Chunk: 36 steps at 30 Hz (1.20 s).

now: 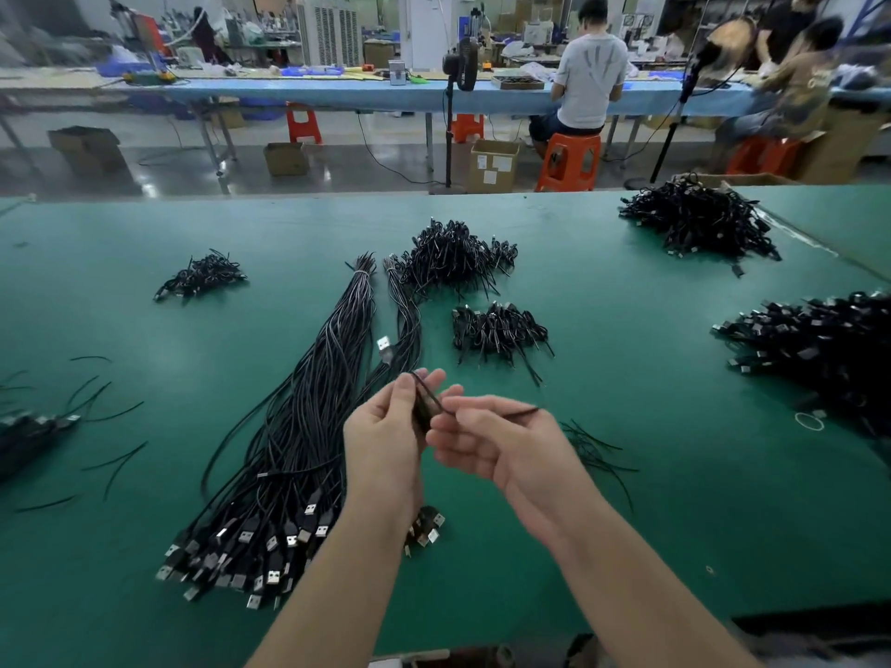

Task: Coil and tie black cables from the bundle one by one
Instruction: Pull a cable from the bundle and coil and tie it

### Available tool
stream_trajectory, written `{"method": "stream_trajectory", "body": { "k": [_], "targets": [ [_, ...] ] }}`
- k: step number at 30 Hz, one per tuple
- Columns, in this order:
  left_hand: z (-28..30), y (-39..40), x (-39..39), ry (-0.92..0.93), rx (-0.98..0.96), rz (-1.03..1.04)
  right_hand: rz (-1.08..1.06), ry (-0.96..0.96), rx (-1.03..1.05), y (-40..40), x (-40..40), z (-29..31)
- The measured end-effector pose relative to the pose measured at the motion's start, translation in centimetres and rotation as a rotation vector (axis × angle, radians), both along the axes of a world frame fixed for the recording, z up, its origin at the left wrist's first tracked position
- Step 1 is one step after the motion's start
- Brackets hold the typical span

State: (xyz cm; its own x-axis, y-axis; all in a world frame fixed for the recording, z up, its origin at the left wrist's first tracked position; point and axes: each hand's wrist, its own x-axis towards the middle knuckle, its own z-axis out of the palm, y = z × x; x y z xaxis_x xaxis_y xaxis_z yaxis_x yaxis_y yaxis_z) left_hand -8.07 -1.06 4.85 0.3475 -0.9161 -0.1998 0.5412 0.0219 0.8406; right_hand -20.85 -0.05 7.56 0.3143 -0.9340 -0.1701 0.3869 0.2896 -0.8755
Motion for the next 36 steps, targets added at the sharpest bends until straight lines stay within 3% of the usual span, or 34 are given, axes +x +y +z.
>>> {"method": "stream_trajectory", "body": {
  "k": [5,11,23,27,30,36],
  "targets": [
    [0.9,0.2,-0.7,0.215,-0.014,0.002,0.009,-0.286,0.429,1.5,0.8,-2.4],
    [0.6,0.2,-0.7,0.141,-0.031,0.028,0.014,-0.289,0.502,1.5,0.7,-3.1],
    [0.3,-0.3,0.5,-0.044,-0.122,-0.075,0.096,-0.081,0.288,-0.1,-0.3,-4.9],
    [0.1,-0.5,1.2,-0.165,-0.16,-0.06,0.116,0.345,0.02,-0.5,-1.4,-5.6],
    [-0.4,-0.3,1.1,-0.301,-0.173,-0.095,0.208,0.505,-0.144,-0.7,-2.0,-5.3],
    [-1.5,0.0,0.9,-0.513,-0.187,-0.131,0.464,0.425,-0.171,-1.9,-3.3,-4.0]
  ]
}}
